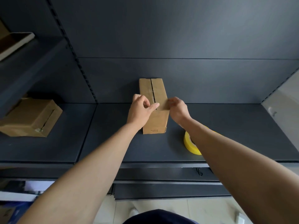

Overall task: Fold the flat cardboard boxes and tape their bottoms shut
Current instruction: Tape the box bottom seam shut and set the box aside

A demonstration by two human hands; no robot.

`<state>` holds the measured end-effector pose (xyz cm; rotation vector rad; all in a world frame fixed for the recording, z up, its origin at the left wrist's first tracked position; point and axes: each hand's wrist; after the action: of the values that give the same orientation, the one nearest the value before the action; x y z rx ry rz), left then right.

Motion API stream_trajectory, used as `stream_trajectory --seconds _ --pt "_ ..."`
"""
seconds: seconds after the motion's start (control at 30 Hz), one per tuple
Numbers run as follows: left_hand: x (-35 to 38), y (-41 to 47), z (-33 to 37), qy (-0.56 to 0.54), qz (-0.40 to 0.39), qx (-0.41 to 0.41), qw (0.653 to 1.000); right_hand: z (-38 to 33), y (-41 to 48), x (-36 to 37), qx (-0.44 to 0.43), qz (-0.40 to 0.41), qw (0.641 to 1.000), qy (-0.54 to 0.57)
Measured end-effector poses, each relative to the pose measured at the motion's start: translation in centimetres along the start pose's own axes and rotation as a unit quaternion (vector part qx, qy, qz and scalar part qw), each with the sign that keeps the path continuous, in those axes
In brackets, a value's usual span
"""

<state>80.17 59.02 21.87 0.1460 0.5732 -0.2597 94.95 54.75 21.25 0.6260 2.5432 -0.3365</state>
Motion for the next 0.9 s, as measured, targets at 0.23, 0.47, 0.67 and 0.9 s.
stream_trajectory --seconds 0.23,0.47,0.67,0.9 --pt "-1.0 0.4 0.4 -0.036 -0.070 -0.110 0.991 -2.2 1.0 0.5 0.026 -0.063 0.994 0.085" --pt "-4.9 0.9 -1.7 -0.111 -0.155 -0.133 0.973 -1.9 2.4 -0.1 0.037 -0.056 0.993 0.097" --pt "-5.4 -1.8 -4.8 -0.184 -0.006 -0.169 0.968 -0.7 2.8 0.1 0.067 -0.119 0.981 0.141" --pt "-4.5 -3.7 -7.5 -0.152 -0.117 -0.195 0.962 -0.3 2.2 0.8 0.098 -0.194 0.952 0.217"
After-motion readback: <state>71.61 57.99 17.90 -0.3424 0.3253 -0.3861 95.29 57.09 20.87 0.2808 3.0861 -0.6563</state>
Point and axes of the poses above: each hand's wrist, its own y-axis towards the middle knuckle, its own x-axis out of the palm, z = x × y, and after that the axes turned 3 degrees about -x, right-handed
